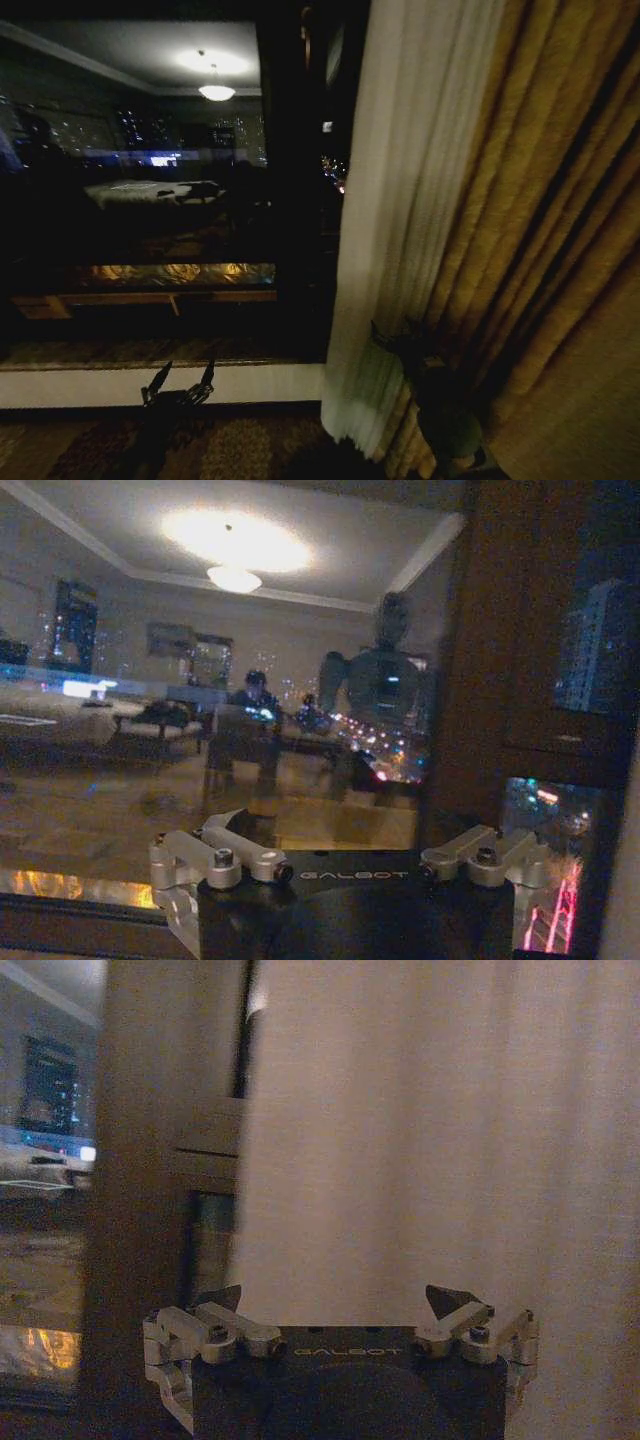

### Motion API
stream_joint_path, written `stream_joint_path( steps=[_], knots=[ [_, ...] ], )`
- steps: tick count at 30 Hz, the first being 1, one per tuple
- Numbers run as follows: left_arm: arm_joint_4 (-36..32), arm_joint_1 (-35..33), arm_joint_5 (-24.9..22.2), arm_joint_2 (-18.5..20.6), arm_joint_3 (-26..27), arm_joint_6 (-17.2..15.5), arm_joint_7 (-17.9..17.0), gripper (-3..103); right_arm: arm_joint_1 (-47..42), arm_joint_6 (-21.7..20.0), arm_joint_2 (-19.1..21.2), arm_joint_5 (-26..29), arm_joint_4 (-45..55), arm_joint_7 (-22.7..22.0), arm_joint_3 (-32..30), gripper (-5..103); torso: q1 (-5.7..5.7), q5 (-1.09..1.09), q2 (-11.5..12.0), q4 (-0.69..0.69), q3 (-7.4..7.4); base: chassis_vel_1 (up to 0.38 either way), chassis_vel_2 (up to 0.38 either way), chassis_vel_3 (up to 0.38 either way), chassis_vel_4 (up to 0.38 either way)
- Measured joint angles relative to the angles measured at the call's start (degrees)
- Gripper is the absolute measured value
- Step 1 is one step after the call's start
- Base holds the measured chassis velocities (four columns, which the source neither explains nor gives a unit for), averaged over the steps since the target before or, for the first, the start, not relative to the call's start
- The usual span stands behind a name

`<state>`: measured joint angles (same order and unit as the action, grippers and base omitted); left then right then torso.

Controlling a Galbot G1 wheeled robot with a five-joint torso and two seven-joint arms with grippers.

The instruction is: Open the curtains by pulling them apart, changing their state from closed to fully open.

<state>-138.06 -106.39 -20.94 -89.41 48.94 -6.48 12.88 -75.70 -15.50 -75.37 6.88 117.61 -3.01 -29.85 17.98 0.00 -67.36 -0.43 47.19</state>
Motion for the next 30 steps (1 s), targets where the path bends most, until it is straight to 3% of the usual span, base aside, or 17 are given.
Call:
stream_joint_path(
  steps=[30],
  knots=[
    [-1.4, -0.8, 1.0, -0.7, -0.1, -0.8, 0.1, 100, -0.4, 1.5, -0.1, -3.0, 0.1, 0.2, 0.5, 100, 0.00, -0.01, 0.0, -0.01, 0.00, 0.345, 0.353, -0.346, -0.345]
  ],
)
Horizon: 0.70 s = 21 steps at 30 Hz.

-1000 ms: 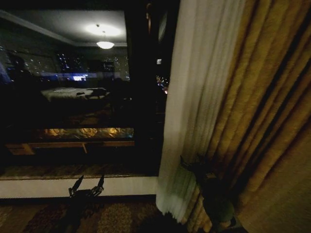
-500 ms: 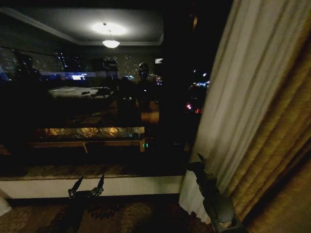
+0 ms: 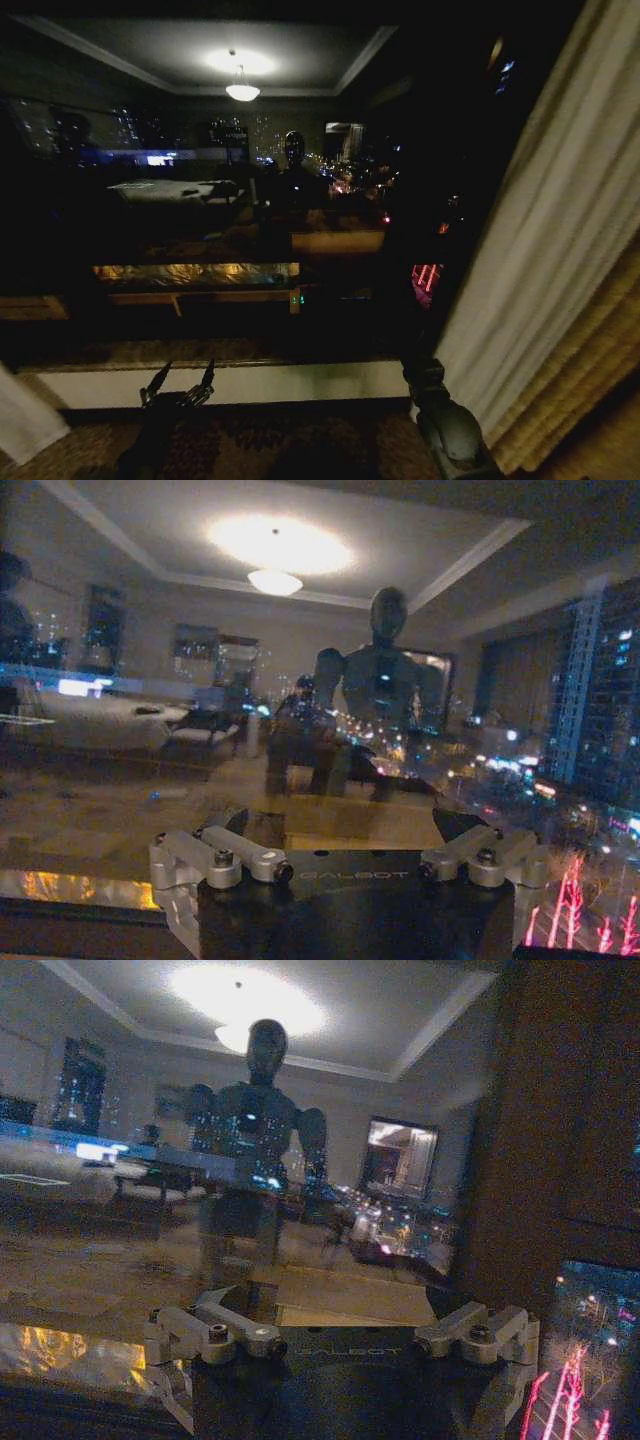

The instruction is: Open the curtains by pulling them apart, changing their state from closed to fully open.

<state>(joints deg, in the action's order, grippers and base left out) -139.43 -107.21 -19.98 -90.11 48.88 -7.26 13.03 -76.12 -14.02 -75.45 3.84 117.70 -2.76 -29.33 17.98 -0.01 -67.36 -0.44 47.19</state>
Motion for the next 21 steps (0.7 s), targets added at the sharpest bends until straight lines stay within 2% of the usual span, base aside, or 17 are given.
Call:
stream_joint_path(
  steps=[21],
  knots=[
    [0.4, -0.1, -0.3, 0.1, 0.2, 0.4, 0.2, 100, -0.1, 1.4, -0.6, -1.4, -1.0, -0.1, 1.3, 100, 0.00, 0.01, 0.0, 0.00, 0.00, 0.355, 0.353, -0.355, -0.357]
  ],
)
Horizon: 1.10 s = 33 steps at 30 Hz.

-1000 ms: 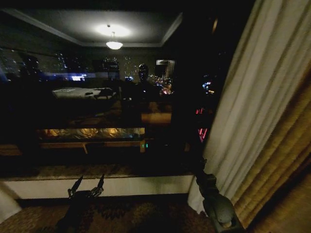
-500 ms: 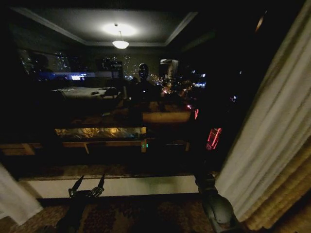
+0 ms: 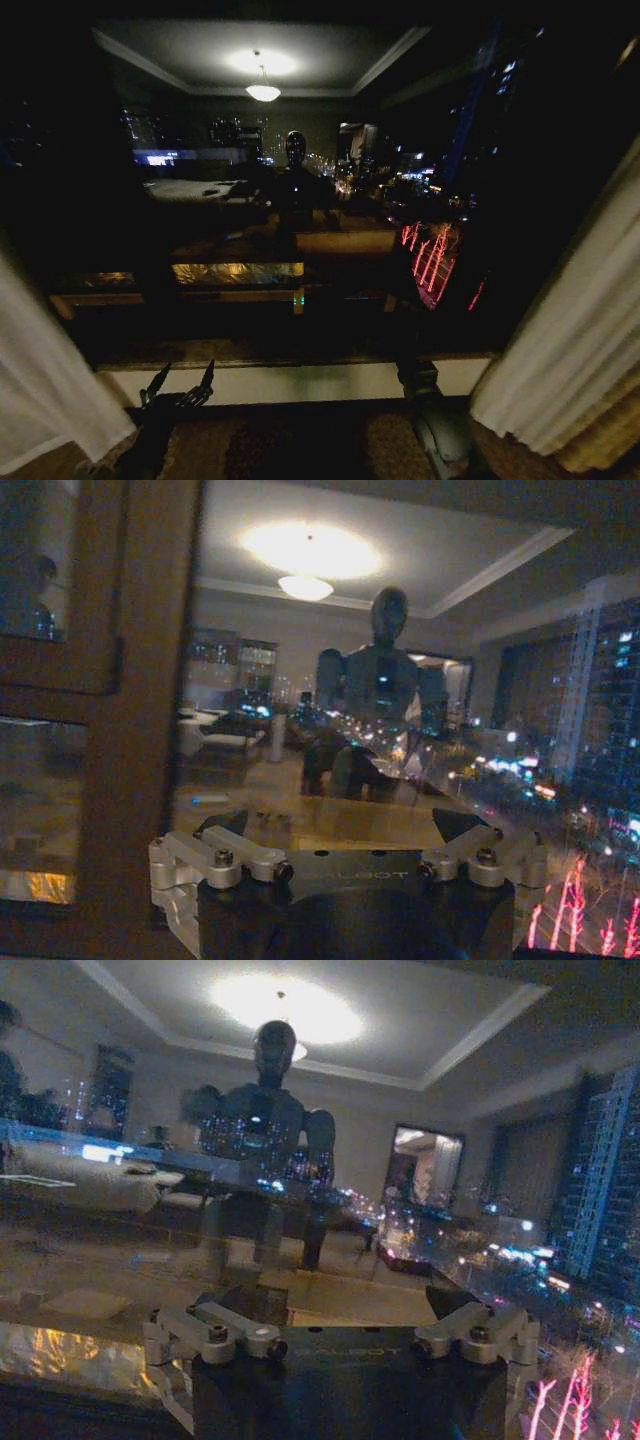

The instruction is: Open the curtains by pulling them apart, changing their state from closed to fully open.

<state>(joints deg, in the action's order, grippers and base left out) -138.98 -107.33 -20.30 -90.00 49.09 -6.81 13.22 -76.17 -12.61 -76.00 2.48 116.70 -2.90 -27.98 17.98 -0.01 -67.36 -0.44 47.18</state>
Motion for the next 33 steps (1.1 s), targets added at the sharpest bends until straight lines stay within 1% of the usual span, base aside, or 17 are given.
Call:
stream_joint_path(
  steps=[10, 14, 20, 23, 26, 33],
  knots=[
    [0.2, -0.1, 0.0, 0.1, 0.0, 0.3, 0.2, 100, 0.0, 0.2, 0.0, -0.5, -0.2, 0.3, 0.2, 100, 0.00, -0.01, 0.0, 0.01, 0.00, 0.361, 0.347, -0.361, -0.358],
    [0.2, 0.0, 0.0, 0.1, 0.1, 0.3, 1.3, 100, -0.1, 0.3, 0.0, -0.7, -0.4, 0.6, 0.3, 100, 0.00, 0.01, 0.0, 0.01, 0.00, 0.373, 0.353, -0.374, -0.346],
    [0.7, 0.0, -0.1, 0.2, 0.2, 0.6, 1.6, 100, -0.2, 0.4, -0.3, -0.6, -0.6, 1.3, 0.2, 100, 0.00, -0.03, 0.0, 0.00, 0.00, 0.371, 0.358, -0.372, -0.346],
    [1.0, -0.1, -0.1, 0.2, 0.2, 1.2, 1.8, 100, -0.5, 1.1, -0.4, -0.6, -0.9, 2.8, 0.1, 100, 0.00, 0.00, 0.0, 0.00, 0.00, 0.329, 0.332, -0.321, -0.350],
    [1.0, -0.2, -0.1, 0.1, 0.2, 1.3, 1.9, 100, -0.8, 1.4, -0.6, -0.6, -1.1, 3.2, 0.4, 100, 0.00, -0.01, 0.0, 0.01, 0.01, 0.333, 0.342, -0.329, -0.341],
    [1.0, -0.2, -0.1, 0.0, 0.2, 1.4, 1.9, 100, -0.9, 1.6, -0.6, -0.6, -1.4, 3.3, 0.9, 100, 0.00, 0.00, 0.0, 0.00, 0.00, 0.346, 0.364, -0.351, -0.374]
  ],
)
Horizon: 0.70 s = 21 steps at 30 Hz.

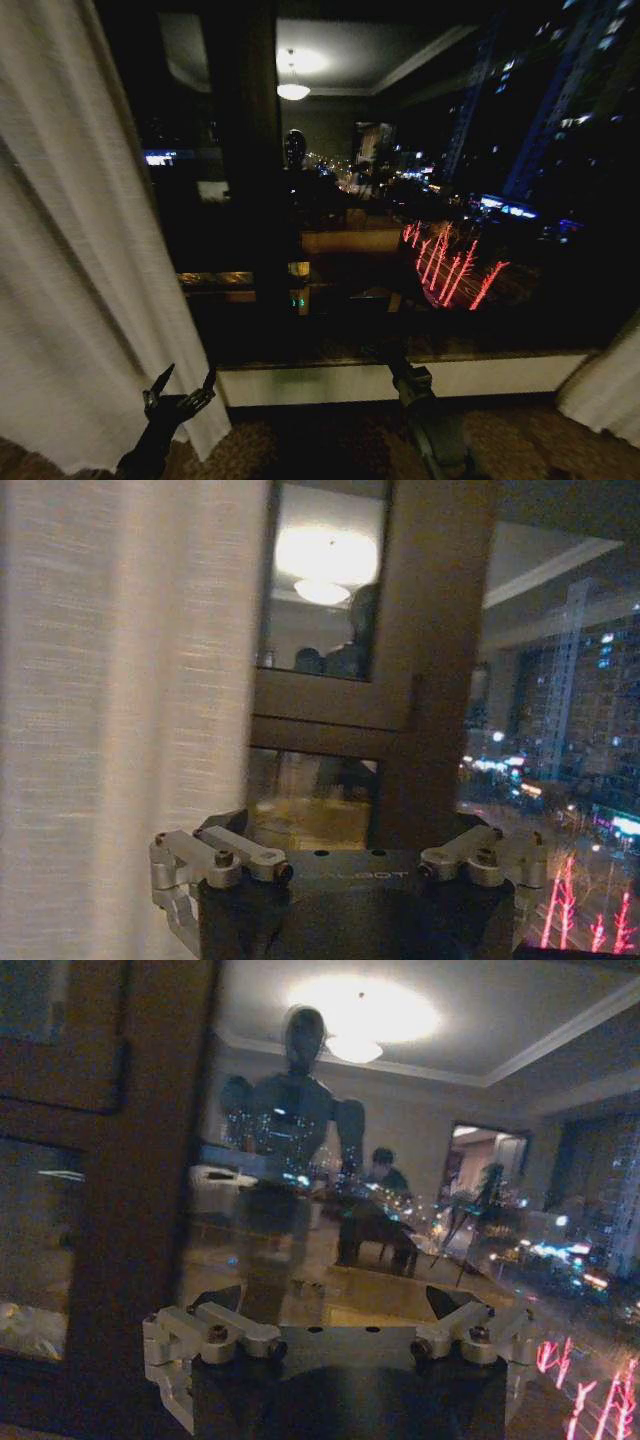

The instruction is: Open the curtains by pulling them apart, changing their state from closed to fully open.

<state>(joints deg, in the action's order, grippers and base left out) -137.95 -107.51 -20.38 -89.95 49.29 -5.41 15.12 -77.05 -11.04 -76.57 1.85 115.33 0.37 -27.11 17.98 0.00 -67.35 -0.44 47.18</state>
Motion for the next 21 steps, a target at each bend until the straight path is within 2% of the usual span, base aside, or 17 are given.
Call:
stream_joint_path(
  steps=[12, 18, 21],
  knots=[
    [1.1, 1.2, 0.4, 0.2, 0.0, 0.1, -0.7, 100, 0.4, 1.8, 0.1, 0.5, -1.3, -3.1, -0.6, 100, 0.01, 0.01, 0.0, 0.01, 0.00, 0.298, 0.349, -0.298, -0.350],
    [3.2, 3.4, 1.2, 1.4, -0.5, -0.5, -1.0, 100, 0.5, 2.3, 0.1, 0.7, -1.5, -3.5, -0.5, 100, 0.01, 0.02, 0.0, 0.00, 0.00, 0.084, 0.087, -0.063, -0.105],
    [5.1, 6.1, 1.8, 2.7, -1.2, -1.5, -2.8, 100, 0.6, 2.4, 0.0, 0.7, -1.9, -4.1, 0.1, 100, 0.00, -0.05, 0.0, 0.00, 0.01, 0.000, -0.010, 0.002, 0.025]
  ],
)
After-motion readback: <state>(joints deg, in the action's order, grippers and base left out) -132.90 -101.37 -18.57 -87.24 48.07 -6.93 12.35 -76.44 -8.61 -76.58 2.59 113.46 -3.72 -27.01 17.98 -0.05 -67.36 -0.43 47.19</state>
